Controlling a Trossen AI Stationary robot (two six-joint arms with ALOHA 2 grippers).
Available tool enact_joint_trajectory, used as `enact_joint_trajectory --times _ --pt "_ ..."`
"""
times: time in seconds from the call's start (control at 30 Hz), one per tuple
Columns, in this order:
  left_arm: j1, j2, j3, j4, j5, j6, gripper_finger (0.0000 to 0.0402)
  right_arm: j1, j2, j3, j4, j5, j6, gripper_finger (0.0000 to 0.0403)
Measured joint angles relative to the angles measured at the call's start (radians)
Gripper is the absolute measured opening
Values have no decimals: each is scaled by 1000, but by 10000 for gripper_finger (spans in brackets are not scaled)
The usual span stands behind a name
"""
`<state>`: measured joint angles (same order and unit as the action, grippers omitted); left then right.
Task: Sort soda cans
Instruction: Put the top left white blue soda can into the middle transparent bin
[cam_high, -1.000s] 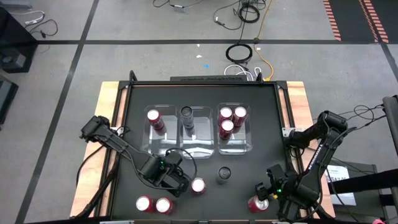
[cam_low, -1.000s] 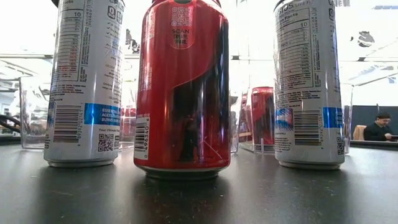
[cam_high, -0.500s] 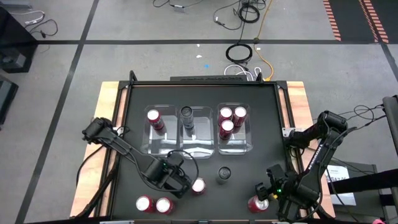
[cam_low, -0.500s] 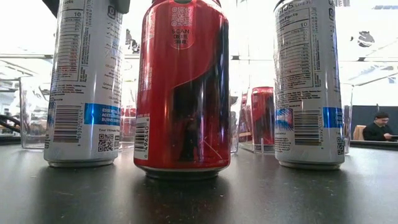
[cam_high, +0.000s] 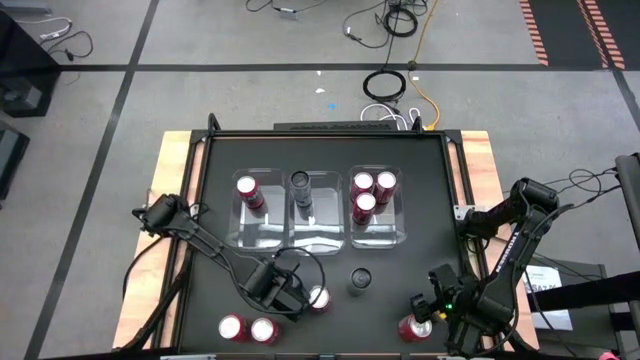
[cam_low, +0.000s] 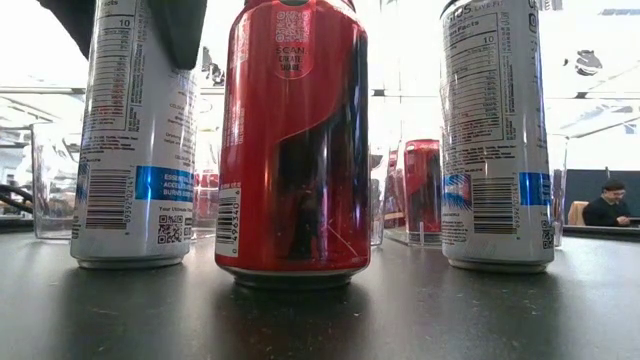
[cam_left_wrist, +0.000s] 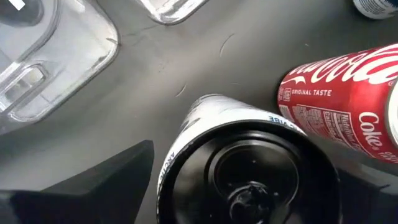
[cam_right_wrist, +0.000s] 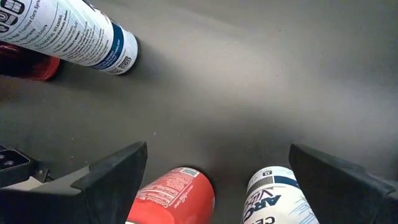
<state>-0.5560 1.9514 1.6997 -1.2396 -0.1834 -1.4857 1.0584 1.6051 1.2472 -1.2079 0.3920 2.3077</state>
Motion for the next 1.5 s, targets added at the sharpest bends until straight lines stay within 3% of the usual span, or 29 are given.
enact_joint_trajectory --times 0.27,0.47,0.67,0.9,1.13,1.37,1.5 --pt "0 0 2 3 26 -1 311 0 0 0 0 0 -8 384" --pt "0 0 36 -9 26 0 289 0 0 0 0 0 -8 384" --pt "0 0 128 -113 24 34 287 0 0 0 0 0 -8 384" --pt "15 -2 319 -321 -15 112 287 0 0 0 0 0 -6 384" --pt "112 -6 485 -328 -51 354 286 -1 0 0 0 8 10 384" --pt "293 -6 530 -327 -51 657 286 -15 0 0 1 9 29 384" --pt "406 -4 529 -266 10 872 286 -27 0 0 3 29 37 384"
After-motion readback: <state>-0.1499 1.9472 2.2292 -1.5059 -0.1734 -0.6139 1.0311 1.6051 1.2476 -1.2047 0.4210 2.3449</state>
